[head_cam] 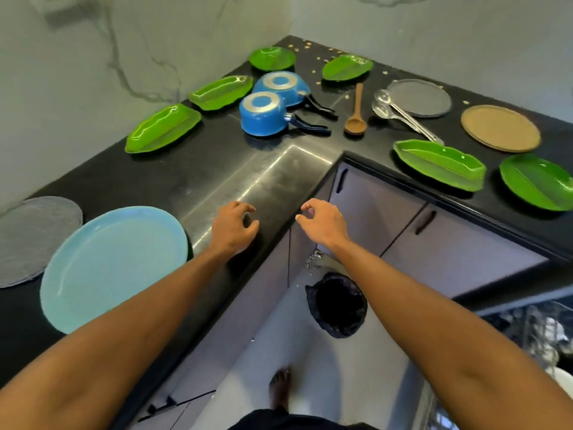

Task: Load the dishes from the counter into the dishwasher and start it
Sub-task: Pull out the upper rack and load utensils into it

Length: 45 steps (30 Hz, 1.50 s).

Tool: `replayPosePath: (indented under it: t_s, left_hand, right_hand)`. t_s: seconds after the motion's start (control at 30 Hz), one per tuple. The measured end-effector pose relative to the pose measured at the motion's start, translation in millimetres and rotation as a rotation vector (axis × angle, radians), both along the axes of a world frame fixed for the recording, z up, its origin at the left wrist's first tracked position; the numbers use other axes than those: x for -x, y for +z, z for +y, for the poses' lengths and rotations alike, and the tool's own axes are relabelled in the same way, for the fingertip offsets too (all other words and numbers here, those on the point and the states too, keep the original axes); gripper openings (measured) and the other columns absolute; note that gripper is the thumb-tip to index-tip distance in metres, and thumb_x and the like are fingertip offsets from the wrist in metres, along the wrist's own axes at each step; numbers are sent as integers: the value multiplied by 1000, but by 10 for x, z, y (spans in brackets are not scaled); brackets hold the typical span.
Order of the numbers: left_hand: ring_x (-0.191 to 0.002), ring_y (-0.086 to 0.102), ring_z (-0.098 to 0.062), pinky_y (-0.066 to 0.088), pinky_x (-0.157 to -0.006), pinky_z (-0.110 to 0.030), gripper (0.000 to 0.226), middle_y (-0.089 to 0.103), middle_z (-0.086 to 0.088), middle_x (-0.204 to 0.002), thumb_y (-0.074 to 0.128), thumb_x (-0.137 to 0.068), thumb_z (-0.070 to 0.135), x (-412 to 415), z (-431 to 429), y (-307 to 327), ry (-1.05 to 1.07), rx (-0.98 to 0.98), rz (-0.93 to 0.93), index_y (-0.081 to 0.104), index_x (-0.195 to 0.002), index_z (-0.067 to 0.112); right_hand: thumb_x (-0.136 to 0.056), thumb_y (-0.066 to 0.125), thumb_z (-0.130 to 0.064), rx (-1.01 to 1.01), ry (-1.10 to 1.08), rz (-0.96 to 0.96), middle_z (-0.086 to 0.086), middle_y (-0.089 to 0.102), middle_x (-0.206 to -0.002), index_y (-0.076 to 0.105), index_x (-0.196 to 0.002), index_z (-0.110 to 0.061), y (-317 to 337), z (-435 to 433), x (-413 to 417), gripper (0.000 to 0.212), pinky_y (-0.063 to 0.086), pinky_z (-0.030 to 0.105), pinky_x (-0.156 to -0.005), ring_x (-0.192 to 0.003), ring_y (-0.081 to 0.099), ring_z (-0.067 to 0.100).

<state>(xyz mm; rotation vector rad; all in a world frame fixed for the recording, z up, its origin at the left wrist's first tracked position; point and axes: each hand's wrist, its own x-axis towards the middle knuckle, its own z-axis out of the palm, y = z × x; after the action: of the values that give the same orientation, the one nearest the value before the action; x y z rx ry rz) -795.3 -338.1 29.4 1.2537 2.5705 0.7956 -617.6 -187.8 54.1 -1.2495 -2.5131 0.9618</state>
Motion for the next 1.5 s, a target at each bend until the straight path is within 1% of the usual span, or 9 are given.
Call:
replayPosePath:
  t_s: [0.1, 0.2, 0.47, 0.73, 0.87, 0.97, 1.17, 1.33, 1.5]
  left_hand:
    - [-106, 54, -23, 44, -90, -36, 28, 61, 0, -111, 67, -82, 33, 185, 11, -53, 37, 19, 11, 68, -107, 23]
    - [-104, 54, -20, 45, -90, -38, 23, 60, 1, -110, 66, -82, 33, 279, 77, -87, 46, 25, 52, 68, -103, 24]
    - [-99, 55, -21, 42, -82, -34, 18, 61, 1, -102, 65, -81, 26, 336, 619, -142, -2, -47, 100, 71, -98, 21]
    - [-94, 54, -20, 44, -80, -34, 15, 59, 3, -99, 64, -82, 20, 80, 1678, -161, -88, -90, 98, 71, -95, 21]
    - [-92, 56, -22, 48, -79, -37, 14, 60, 4, -98, 64, -82, 20, -104, 2305, -153, -143, -75, 90, 72, -94, 22]
    - [-95, 55, -19, 48, -81, -37, 14, 60, 4, -100, 66, -84, 19, -201, 2672, -129, -144, -78, 83, 72, -97, 22]
    - [-99, 53, -19, 38, -84, -23, 20, 58, 3, -101, 67, -86, 14, -326, 3343, -50, -186, -124, 51, 69, -106, 16]
    - [-107, 49, -20, 29, -89, -17, 40, 57, -1, -110, 71, -85, 25, -202, 3916, 41, -196, -157, -4, 61, -123, 15]
    - [-112, 47, -18, 38, -93, -27, 58, 54, -2, -122, 72, -81, 40, -24, 4427, 74, -213, -141, -51, 53, -130, 17]
  right_hand:
    - [-93, 65, -41, -36, 121, -13, 2, 55, -133, 63, -127, -21, -49, 75, 342, 39, 43, 34, -97, -121, 51, 23]
    - [-92, 66, -40, -79, 200, -40, 1, 51, -133, 64, -125, -20, -122, 180, 581, 38, 42, 37, -103, -127, 44, 24]
    - [-90, 64, -46, -261, 332, -77, -5, 54, -119, 68, -115, -32, -207, 659, 626, 29, 43, 42, -93, -113, 51, 21]
    - [-88, 68, -35, -169, 346, -48, 1, 56, -111, 71, -110, -25, -195, 1793, 264, 24, 48, 42, -89, -106, 51, 25]
    - [-84, 69, -28, -165, 298, -4, 2, 60, -100, 75, -101, -23, -130, 2507, -3, 19, 47, 34, -81, -97, 57, 27]
    - [-84, 70, -29, -185, 243, 41, 3, 63, -96, 76, -98, -24, -63, 2913, -134, 16, 50, 39, -82, -97, 59, 26]
    - [-84, 67, -30, -210, 25, 119, 1, 66, -95, 76, -92, -26, -3, 3566, -257, 12, 50, 38, -82, -97, 61, 26]
    - [-80, 65, -26, -227, -119, 128, 4, 69, -108, 74, -109, -21, -57, 4026, -194, 31, 51, 39, -87, -103, 62, 28]
    - [-82, 67, -21, -233, -274, 68, 5, 64, -114, 69, -123, -19, -89, 4437, -88, 40, 45, 37, -88, -109, 52, 29]
